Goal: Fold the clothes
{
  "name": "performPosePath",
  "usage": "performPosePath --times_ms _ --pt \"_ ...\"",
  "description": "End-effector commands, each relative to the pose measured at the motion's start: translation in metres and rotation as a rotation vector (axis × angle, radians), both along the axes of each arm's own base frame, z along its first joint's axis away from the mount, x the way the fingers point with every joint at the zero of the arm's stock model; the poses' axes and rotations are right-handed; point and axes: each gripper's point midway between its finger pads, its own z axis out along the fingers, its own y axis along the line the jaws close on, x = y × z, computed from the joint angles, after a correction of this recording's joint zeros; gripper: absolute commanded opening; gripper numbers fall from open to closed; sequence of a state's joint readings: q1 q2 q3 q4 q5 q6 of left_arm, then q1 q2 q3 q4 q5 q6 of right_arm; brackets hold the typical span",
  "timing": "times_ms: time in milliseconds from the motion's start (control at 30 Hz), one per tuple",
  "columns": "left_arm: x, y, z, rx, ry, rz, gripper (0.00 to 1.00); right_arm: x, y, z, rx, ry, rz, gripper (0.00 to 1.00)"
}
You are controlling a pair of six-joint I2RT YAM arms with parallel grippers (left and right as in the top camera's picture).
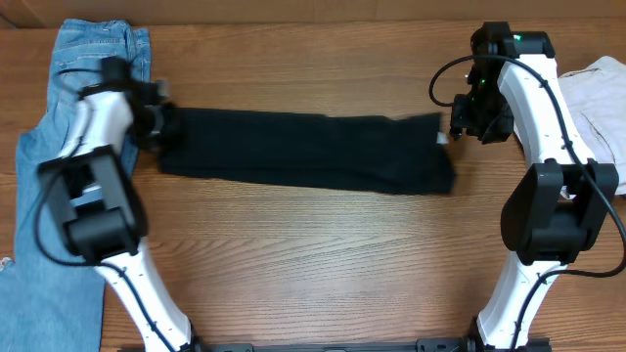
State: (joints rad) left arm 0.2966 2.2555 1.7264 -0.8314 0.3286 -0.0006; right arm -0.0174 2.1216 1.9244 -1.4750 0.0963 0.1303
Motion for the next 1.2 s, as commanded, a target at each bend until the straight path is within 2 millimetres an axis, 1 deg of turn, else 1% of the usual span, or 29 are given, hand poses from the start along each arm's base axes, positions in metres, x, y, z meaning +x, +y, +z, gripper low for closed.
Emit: performPosePath --times_ms 0,67,100,200,267,333,400,467,500,567,700,867,967,1067,1167 --pt "0.007 0.061 0.064 0.084 -0.103 0.119 0.04 0.003 -0.001 0.001 0.022 -0.018 -0.014 0.55" --pt "0.003 0.071 0.076 0.081 -0.096 0.140 0.04 0.004 -0.001 0.001 0.022 -0.019 -0.014 0.55" --pt "0.001 0.073 0.082 0.080 -0.091 0.145 0.04 0.004 -0.001 0.001 0.022 -0.022 -0.014 0.55" --pt "0.003 0.067 0.104 0.056 -0.100 0.135 0.04 0.005 -0.001 0.001 0.023 -0.025 -0.014 0.55" --pt "0.009 0.048 0.123 -0.001 -0.126 0.099 0.04 0.005 -0.001 0.001 0.023 -0.025 -0.013 0.55" --pt "0.012 0.023 0.145 -0.070 -0.147 0.053 0.04 0.005 -0.001 0.001 0.023 -0.025 -0.010 0.55" --pt "0.012 0.000 0.162 -0.128 -0.156 0.015 0.04 0.005 -0.001 0.001 0.023 -0.025 -0.010 0.55" --pt "0.011 -0.026 0.175 -0.165 -0.152 -0.031 0.04 0.005 -0.001 0.001 0.024 -0.024 -0.010 0.55" --pt "0.010 -0.036 0.177 -0.172 -0.144 -0.046 0.04 0.005 -0.001 0.001 0.024 -0.024 -0.010 0.55" --pt "0.007 -0.057 0.177 -0.185 -0.117 -0.076 0.04 0.005 -0.001 0.001 0.024 -0.025 -0.010 0.55" --pt "-0.003 -0.106 0.172 -0.205 -0.056 -0.169 0.04 0.005 0.000 0.001 0.024 -0.024 -0.009 0.55" --pt "-0.007 -0.151 0.171 -0.202 -0.045 -0.265 0.04 0.003 0.000 0.001 0.024 -0.016 -0.009 0.55" --pt "-0.006 -0.165 0.165 -0.124 -0.040 -0.295 0.04 0.002 0.000 0.001 0.024 -0.012 -0.009 0.55" --pt "-0.008 -0.174 0.154 -0.040 -0.012 -0.287 0.04 0.002 0.000 0.001 0.023 -0.012 -0.009 0.55" --pt "-0.011 -0.183 0.144 -0.001 0.011 -0.296 0.04 0.002 0.000 0.001 0.023 -0.013 -0.009 0.55"
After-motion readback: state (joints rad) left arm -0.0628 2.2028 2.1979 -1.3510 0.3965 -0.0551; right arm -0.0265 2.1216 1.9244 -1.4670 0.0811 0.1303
